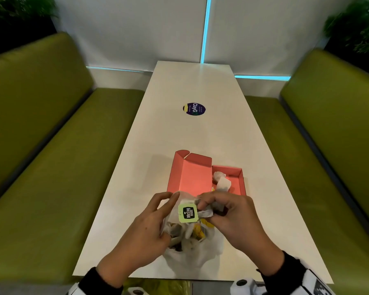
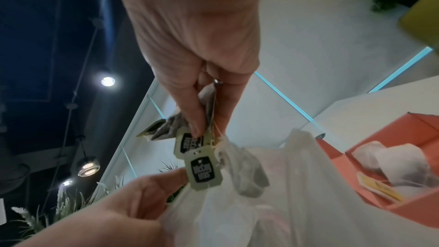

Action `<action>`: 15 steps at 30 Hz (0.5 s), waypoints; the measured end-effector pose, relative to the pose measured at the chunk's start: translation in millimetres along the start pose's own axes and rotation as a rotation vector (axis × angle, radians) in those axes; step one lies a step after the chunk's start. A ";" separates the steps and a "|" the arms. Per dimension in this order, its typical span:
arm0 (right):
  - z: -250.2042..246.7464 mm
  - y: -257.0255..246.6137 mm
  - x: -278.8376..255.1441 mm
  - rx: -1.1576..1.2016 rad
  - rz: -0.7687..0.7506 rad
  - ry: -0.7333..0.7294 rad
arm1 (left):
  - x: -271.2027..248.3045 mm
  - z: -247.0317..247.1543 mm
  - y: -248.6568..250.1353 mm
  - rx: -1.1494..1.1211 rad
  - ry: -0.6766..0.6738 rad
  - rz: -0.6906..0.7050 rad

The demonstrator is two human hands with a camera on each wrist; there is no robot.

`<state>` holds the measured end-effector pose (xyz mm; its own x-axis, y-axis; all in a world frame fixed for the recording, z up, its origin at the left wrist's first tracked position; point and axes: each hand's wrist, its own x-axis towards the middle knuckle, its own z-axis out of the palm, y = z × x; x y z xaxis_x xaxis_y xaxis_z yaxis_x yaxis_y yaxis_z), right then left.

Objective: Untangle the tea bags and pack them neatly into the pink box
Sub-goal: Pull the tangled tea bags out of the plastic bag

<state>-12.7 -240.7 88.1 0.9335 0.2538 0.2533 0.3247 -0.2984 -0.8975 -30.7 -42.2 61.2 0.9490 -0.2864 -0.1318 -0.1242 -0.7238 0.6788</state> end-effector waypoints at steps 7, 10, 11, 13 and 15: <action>-5.2 -18.7 11.7 0.115 0.040 -0.036 | 4.7 -3.4 -4.8 -0.051 0.029 0.008; -8.9 -29.0 17.1 0.137 0.024 -0.034 | 6.9 -4.8 -6.0 -0.086 0.028 0.017; -10.2 -32.7 19.5 0.151 0.018 -0.038 | 7.6 -5.3 -6.6 -0.088 0.030 0.020; -12.4 -40.7 23.7 0.193 0.011 -0.051 | 9.3 -5.4 -8.4 -0.081 0.033 0.007; -14.3 -48.5 27.7 0.228 0.002 -0.053 | 10.4 -6.4 -9.7 -0.073 0.045 -0.011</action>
<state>-0.4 -232.3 143.8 0.9228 0.3032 0.2376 0.2745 -0.0848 -0.9578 -17.7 -34.1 57.9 0.9624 -0.2491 -0.1081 -0.0938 -0.6785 0.7286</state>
